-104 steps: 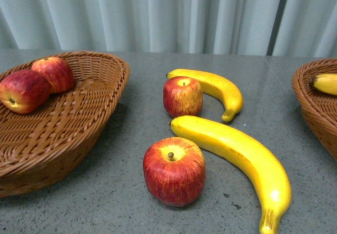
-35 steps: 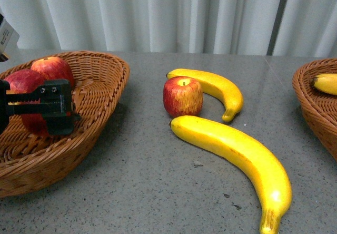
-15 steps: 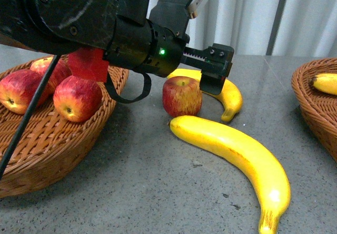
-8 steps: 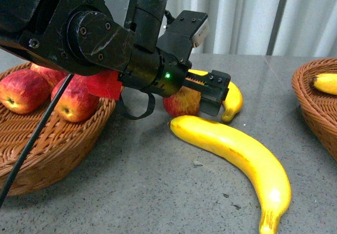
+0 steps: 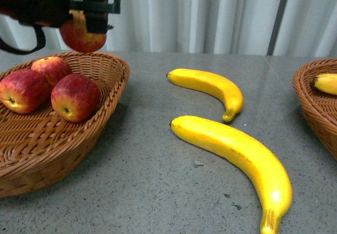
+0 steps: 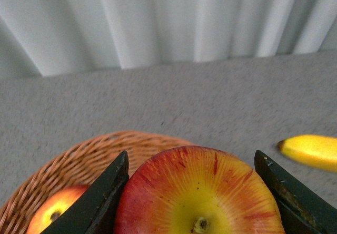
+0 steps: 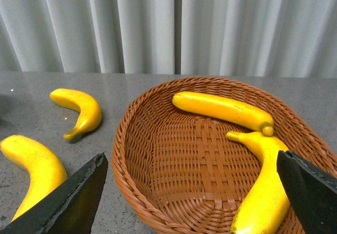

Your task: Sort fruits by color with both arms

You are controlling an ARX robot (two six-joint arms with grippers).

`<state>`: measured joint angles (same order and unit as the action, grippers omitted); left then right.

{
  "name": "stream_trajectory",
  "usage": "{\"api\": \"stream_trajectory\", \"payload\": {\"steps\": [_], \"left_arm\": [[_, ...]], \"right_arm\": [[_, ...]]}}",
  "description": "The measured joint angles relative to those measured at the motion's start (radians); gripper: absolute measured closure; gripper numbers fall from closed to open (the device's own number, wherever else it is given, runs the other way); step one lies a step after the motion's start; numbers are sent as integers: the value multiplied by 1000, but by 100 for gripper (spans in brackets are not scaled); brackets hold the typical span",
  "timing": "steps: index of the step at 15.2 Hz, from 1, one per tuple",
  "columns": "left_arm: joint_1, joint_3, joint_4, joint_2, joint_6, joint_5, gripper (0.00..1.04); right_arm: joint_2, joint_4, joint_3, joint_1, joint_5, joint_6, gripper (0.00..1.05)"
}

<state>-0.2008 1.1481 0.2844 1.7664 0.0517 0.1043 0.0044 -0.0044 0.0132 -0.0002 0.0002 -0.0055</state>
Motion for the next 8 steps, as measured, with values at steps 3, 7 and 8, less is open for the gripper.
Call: {"api": "stream_trajectory", "payload": {"steps": [3,7,8], "left_arm": [[26,-12,5,9,-2,-15,42],[59,-14,13,19,-10,-40,42],[68,-14,17,21,-12,-48,42]], "right_arm": [[0,0,0,0,0,0,7],[0,0,0,0,0,0,7],[0,0,0,0,0,0,7]]}}
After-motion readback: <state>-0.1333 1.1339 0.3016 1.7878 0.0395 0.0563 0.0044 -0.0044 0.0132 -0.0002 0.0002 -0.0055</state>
